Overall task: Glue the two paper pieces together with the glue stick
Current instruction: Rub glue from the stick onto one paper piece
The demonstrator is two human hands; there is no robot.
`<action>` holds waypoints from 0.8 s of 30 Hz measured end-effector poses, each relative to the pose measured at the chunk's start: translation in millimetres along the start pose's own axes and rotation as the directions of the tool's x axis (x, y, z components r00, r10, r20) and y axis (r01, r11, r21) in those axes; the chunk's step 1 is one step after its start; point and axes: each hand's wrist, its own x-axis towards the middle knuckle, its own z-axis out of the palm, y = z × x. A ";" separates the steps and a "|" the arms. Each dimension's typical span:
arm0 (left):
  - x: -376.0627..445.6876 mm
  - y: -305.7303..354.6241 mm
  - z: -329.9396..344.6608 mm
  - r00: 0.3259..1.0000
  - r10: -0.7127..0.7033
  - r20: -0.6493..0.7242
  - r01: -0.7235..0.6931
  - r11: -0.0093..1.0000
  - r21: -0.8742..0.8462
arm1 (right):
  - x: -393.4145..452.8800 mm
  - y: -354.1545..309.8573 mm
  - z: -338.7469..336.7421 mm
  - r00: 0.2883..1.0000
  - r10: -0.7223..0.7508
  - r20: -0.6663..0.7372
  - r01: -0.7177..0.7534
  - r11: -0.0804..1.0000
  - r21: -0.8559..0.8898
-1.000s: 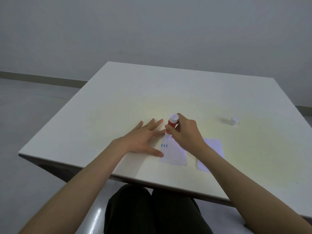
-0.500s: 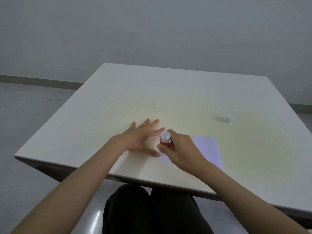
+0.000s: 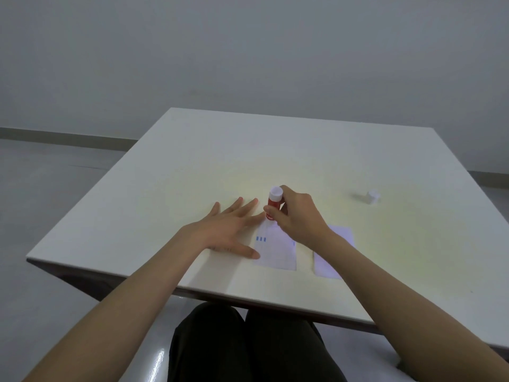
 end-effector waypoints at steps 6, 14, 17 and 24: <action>2.4 -0.3 1.3 1.000 -0.024 0.016 0.024 1.000 -0.013 | -42.5 -10.8 1.8 0.993 -0.100 0.059 0.104 0.993 -0.057; 2.9 1.9 2.0 1.000 -0.029 0.009 0.029 0.999 -0.027 | -49.6 -9.8 -1.2 0.987 -0.082 0.136 0.080 0.997 0.023; 1.9 2.3 0.6 1.000 -0.024 0.019 0.025 1.000 -0.018 | -27.6 0.4 -7.5 0.997 -0.026 0.072 0.023 0.999 0.047; 0.4 1.1 1.0 1.000 -0.019 0.016 0.020 1.000 -0.025 | -3.8 14.8 -14.8 0.999 0.046 -0.012 -0.045 0.998 0.047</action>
